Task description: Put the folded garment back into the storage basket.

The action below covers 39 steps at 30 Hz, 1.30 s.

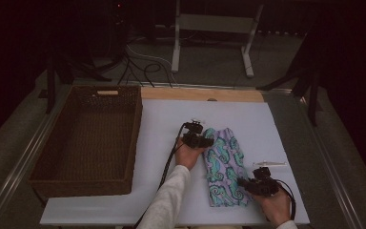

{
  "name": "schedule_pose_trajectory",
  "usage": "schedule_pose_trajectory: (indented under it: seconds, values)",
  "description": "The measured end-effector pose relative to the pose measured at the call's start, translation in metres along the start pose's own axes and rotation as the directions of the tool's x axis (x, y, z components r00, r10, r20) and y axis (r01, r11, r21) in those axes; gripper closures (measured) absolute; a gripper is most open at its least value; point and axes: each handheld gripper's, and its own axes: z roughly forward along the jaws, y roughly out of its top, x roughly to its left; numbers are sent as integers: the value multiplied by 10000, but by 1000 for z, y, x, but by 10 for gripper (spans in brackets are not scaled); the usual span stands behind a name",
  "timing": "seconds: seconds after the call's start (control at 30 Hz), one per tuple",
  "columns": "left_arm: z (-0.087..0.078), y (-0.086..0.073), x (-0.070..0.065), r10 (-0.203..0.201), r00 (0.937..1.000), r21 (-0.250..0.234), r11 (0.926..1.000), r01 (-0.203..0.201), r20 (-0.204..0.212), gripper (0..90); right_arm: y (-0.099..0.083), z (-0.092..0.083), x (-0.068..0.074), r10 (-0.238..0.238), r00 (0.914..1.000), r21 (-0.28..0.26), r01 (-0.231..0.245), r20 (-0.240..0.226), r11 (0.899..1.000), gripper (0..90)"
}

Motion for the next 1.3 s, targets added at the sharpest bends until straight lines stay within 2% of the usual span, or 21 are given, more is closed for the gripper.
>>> schedule_pose_trajectory:
  seconds: [0.03,0.17,0.23,0.33,0.43,0.57,0.7,0.9,1.3]
  values:
    - [0,0,0,-86,9999,50,10000,86,89,479,0,0,0,18,10000,19,-18,27,10000,775]
    - [1,-1,-2,-176,9998,131,9998,176,1,581,1,1,0,91,9999,-8,-91,-72,10000,783]
    - [3,-2,-3,-218,9995,223,9995,213,249,652,2,1,-1,139,9998,8,-139,-166,9999,786]
    - [6,-3,-6,-144,9995,267,9996,136,294,736,2,2,0,66,9998,28,-65,-168,10000,791]
    - [6,-3,-5,-289,9991,302,9992,279,326,778,3,3,0,60,9997,16,-60,-229,10000,793]
    - [5,-2,-3,-361,9982,443,9984,339,479,791,6,4,3,-70,9997,42,71,-223,10000,794]
    - [5,-2,-4,-321,9988,425,9986,305,363,795,8,6,6,-164,9996,24,165,-248,9999,795]
    - [3,-2,-2,-313,9986,411,9987,296,427,799,12,10,11,-411,9988,95,414,-258,9991,797]
    - [-9,-4,7,-434,9979,130,9990,428,486,803,15,13,16,-364,9981,125,371,-503,9992,798]
